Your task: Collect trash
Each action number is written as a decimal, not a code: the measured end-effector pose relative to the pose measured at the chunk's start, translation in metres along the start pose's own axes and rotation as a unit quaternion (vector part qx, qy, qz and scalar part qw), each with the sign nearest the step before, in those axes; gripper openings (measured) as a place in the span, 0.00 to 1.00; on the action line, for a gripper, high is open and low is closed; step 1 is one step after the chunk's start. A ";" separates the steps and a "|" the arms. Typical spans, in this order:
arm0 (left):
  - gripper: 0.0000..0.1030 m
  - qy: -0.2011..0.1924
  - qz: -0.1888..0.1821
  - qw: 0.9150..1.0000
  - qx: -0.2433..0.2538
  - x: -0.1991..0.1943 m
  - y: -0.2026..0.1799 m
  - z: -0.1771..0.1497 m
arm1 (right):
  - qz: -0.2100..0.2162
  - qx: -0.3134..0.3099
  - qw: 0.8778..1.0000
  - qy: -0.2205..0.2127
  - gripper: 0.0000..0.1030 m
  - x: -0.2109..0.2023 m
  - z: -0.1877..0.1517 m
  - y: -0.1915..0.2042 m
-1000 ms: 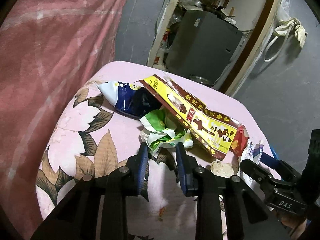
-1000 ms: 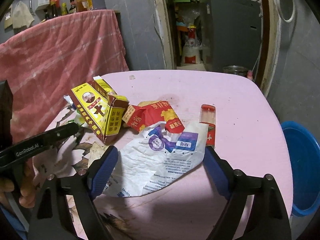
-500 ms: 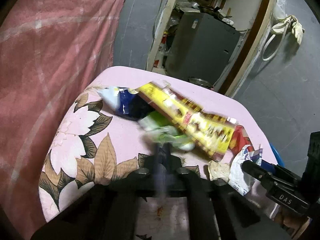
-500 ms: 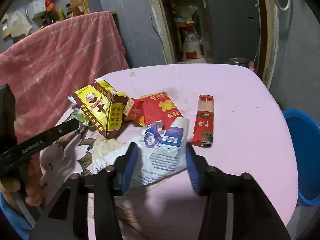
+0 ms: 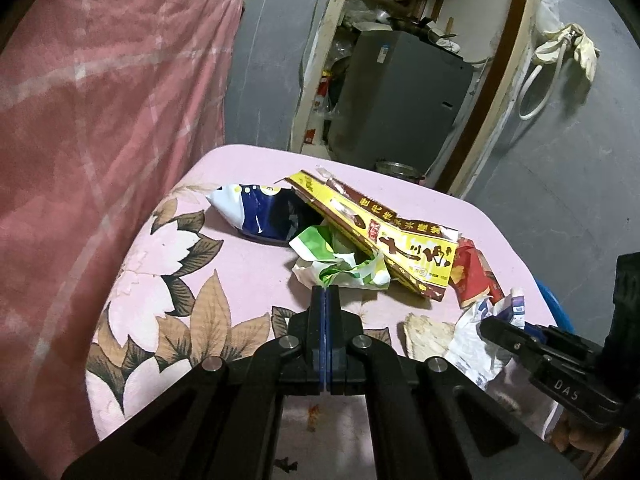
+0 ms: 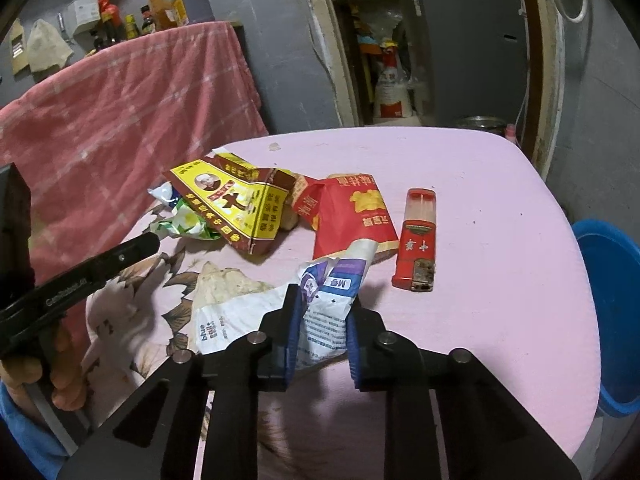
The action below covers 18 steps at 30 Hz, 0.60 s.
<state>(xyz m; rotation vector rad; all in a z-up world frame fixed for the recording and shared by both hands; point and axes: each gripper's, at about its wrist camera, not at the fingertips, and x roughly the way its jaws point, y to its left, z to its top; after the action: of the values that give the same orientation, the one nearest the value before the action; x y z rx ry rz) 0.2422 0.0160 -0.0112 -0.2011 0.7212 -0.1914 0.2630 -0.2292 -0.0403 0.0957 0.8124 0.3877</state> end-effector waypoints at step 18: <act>0.00 -0.079 0.022 0.995 0.051 -0.057 -0.041 -0.018 | 0.008 -0.035 0.993 -0.112 0.08 -0.054 -0.002 0.010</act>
<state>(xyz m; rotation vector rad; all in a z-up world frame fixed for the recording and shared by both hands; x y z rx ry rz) 0.1840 -0.0121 0.0213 -0.1021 0.5573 -0.1679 0.2244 -0.2401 -0.0020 0.0778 0.5771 0.4117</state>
